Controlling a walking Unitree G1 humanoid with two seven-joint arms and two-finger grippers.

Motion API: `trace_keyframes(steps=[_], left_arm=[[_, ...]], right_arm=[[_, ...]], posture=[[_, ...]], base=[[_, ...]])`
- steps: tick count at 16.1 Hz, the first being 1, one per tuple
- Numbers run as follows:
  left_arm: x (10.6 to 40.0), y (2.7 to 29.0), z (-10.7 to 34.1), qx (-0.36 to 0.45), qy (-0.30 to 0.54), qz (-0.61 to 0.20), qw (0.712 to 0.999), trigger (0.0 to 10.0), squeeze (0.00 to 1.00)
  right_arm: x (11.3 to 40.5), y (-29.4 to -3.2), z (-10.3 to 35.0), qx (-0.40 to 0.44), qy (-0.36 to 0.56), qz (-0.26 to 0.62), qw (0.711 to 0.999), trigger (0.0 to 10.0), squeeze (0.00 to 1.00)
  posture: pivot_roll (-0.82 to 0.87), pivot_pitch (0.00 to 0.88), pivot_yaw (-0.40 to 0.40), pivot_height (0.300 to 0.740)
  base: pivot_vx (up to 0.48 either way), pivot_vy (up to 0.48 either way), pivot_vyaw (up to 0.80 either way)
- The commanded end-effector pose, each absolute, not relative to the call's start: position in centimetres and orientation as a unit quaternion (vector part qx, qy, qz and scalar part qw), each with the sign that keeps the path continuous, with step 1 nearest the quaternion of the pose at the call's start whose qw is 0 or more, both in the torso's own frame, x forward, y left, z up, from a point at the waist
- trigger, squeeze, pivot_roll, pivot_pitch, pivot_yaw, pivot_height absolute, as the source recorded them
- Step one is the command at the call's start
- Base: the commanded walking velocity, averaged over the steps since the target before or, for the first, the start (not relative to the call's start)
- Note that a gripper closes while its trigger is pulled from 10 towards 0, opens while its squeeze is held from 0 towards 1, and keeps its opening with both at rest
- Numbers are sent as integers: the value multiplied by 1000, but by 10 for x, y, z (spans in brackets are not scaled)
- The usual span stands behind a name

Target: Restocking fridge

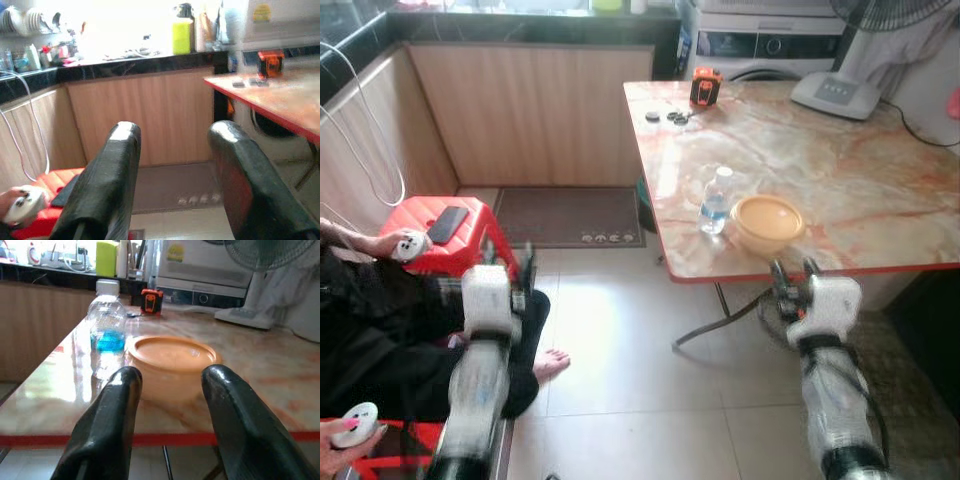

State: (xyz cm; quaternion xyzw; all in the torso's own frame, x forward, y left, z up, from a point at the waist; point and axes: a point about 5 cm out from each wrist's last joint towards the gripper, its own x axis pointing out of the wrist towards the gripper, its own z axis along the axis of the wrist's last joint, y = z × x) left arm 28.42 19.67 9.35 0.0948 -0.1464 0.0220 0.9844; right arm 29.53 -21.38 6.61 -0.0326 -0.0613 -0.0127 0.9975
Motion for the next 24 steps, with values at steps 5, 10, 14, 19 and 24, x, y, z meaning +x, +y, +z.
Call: trace_keyframes(steps=[5, 10, 14, 19, 24], left_arm=[[235, 207, 76, 127, -98, 38, 986, 10000, 0], [202, 234, 71, 146, -39, 68, 986, 10000, 0], [222, 229, 81, 136, -55, 66, 987, 10000, 0], [267, 204, 100, 136, -86, 19, 987, 10000, 0], [279, 184, 126, 135, -132, -10, 982, 10000, 0]], right_arm=[[245, -228, 44, -46, -33, -18, 998, 10000, 0], [196, -236, 31, -51, 14, -37, 998, 10000, 0], [223, -233, 39, -50, 16, -24, 998, 10000, 0], [272, -228, 40, -45, 50, -20, 998, 10000, 0], [271, -245, 15, -57, 141, -40, 988, 10000, 0]], posture=[[-36, 0, -66, 740], [-60, 0, -41, 740], [-44, 0, -65, 740], [-45, 0, -109, 740], [-35, 5, -131, 740]], base=[[0, 0, 0], [0, 0, 0], [0, 0, 0], [0, 0, 0], [0, 0, 0]])
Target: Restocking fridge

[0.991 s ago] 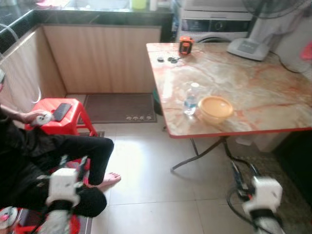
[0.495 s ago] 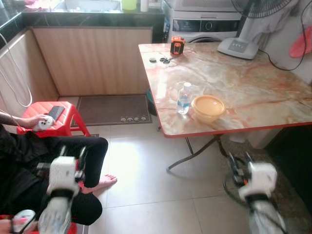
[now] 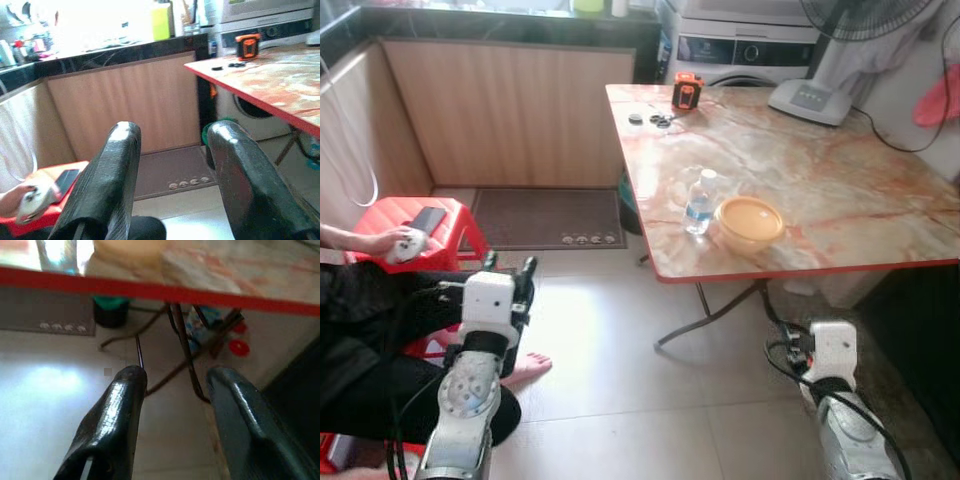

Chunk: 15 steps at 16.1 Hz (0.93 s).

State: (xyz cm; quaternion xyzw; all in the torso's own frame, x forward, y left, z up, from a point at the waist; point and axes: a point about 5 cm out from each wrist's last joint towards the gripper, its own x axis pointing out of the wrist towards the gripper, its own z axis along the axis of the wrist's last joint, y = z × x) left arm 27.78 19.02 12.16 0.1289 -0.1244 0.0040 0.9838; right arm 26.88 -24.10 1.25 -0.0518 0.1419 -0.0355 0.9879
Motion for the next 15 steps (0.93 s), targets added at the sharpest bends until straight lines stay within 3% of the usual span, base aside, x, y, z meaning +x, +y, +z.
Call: trace_keyframes(steps=[1, 5, 9, 12, 15], left_arm=[[279, 183, 130, 134, -136, -10, 982, 10000, 0], [267, 178, 132, 121, -135, -8, 983, 10000, 0], [258, 172, 135, 113, -132, -9, 985, 10000, 0], [252, 175, 141, 109, -139, 6, 984, 10000, 0], [237, 183, 131, 112, -114, 22, 987, 10000, 0]], right_arm=[[273, -246, 9, -62, 175, -49, 981, 10000, 0], [250, -232, -30, -76, 317, -43, 944, 10000, 0], [181, -219, -80, -85, 471, -10, 878, 10000, 0], [146, -213, -96, -80, 512, -3, 855, 10000, 0], [130, -204, -103, -74, 537, 9, 840, 10000, 0]], posture=[[-38, 13, -127, 740], [-22, 41, -125, 740], [10, 42, -127, 740], [12, 25, -119, 740], [28, 12, -123, 740]], base=[[0, 0, 0], [0, 0, 0], [0, 0, 0], [0, 0, 0], [0, 0, 0]])
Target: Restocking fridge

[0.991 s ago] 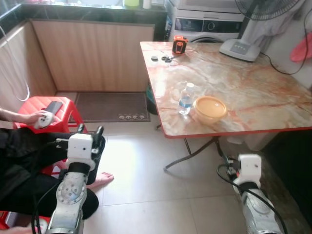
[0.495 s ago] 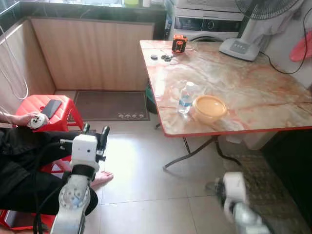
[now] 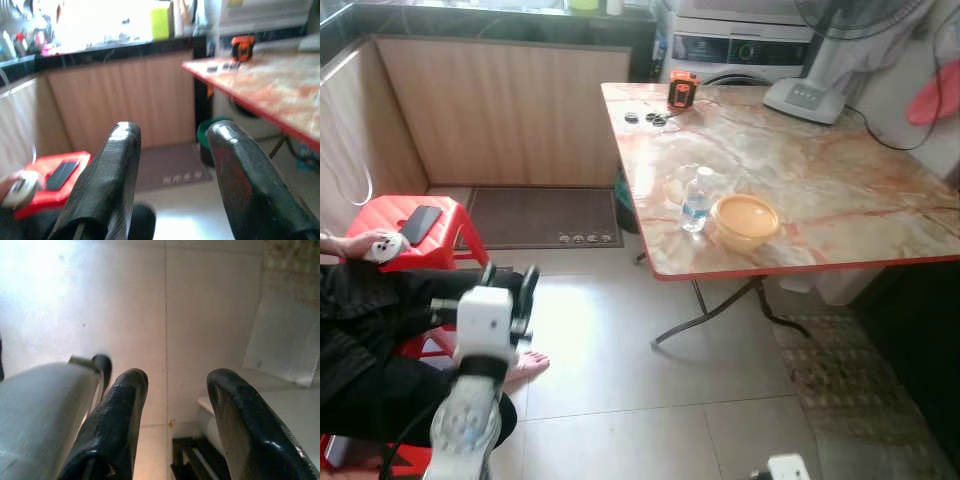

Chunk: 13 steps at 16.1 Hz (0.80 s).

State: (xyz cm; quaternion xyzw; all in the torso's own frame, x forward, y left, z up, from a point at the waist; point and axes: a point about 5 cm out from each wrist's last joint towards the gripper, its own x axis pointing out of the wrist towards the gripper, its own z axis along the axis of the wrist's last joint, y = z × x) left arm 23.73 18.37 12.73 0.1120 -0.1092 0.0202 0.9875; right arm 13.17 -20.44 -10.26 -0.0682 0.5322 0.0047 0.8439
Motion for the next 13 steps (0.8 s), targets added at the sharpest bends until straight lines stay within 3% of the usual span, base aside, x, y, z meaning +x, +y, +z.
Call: trace_keyframes(steps=[1, 9, 13], left_arm=[[236, 184, 130, 113, -111, 24, 987, 10000, 0], [237, 187, 138, 125, -116, 38, 985, 10000, 0], [236, 187, 141, 124, -119, 42, 984, 10000, 0]], right_arm=[[131, -202, -103, -74, 536, 15, 841, 10000, 0], [132, -202, -102, -67, 519, 15, 852, 10000, 0], [131, -205, -102, -69, 520, 11, 851, 10000, 0]], posture=[[28, 12, -123, 740], [19, 20, -115, 740], [25, 35, -116, 740]], base=[[0, 0, 0], [0, 0, 0], [262, 0, 0]])
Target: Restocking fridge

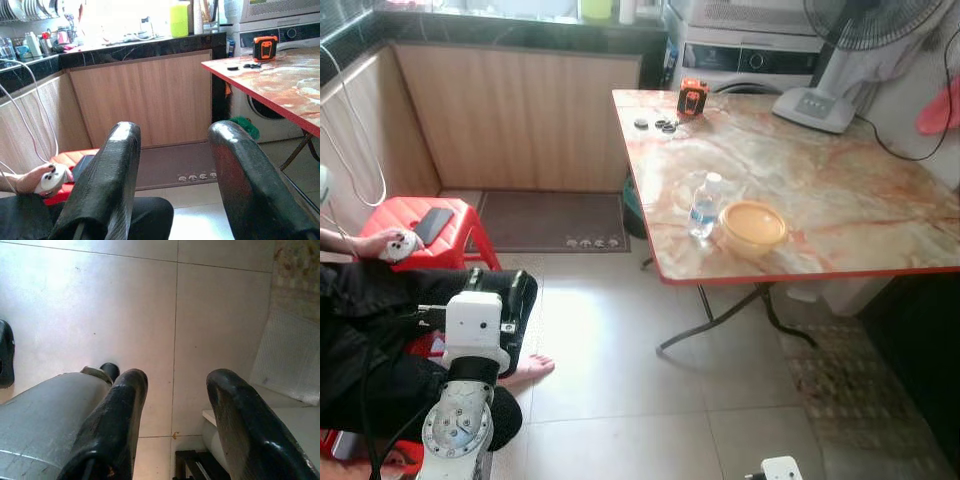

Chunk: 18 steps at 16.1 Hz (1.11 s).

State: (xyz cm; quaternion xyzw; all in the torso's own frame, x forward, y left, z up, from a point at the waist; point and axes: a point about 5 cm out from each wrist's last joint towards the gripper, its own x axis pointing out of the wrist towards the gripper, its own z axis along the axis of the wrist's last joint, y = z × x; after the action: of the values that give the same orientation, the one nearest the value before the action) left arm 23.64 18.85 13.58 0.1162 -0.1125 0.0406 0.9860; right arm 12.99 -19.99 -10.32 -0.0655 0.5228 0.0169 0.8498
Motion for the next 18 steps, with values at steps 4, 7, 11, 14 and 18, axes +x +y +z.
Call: trace_keyframes(steps=[4, 7, 11, 14, 18], left_arm=[[235, 188, 141, 125, -116, 45, 984, 10000, 0], [235, 187, 142, 124, -115, 45, 985, 10000, 0], [235, 186, 143, 124, -115, 42, 985, 10000, 0], [235, 186, 144, 124, -116, 41, 985, 10000, 0], [236, 185, 145, 124, -116, 38, 985, 10000, 0]], right_arm=[[131, -204, -102, -68, 518, 15, 853, 10000, 0], [130, -205, -102, -69, 518, 14, 852, 10000, 0], [130, -205, -102, -70, 518, 18, 852, 10000, 0], [131, -205, -102, -71, 517, 19, 853, 10000, 0], [131, -205, -102, -70, 517, 20, 853, 10000, 0]], posture=[[25, 53, -116, 740], [23, 56, -116, 740], [22, 62, -115, 740], [24, 65, -115, 740], [25, 66, -115, 740]], base=[[291, 0, 0], [290, 0, 0], [291, 0, 0], [291, 0, 0], [290, 0, 0]])
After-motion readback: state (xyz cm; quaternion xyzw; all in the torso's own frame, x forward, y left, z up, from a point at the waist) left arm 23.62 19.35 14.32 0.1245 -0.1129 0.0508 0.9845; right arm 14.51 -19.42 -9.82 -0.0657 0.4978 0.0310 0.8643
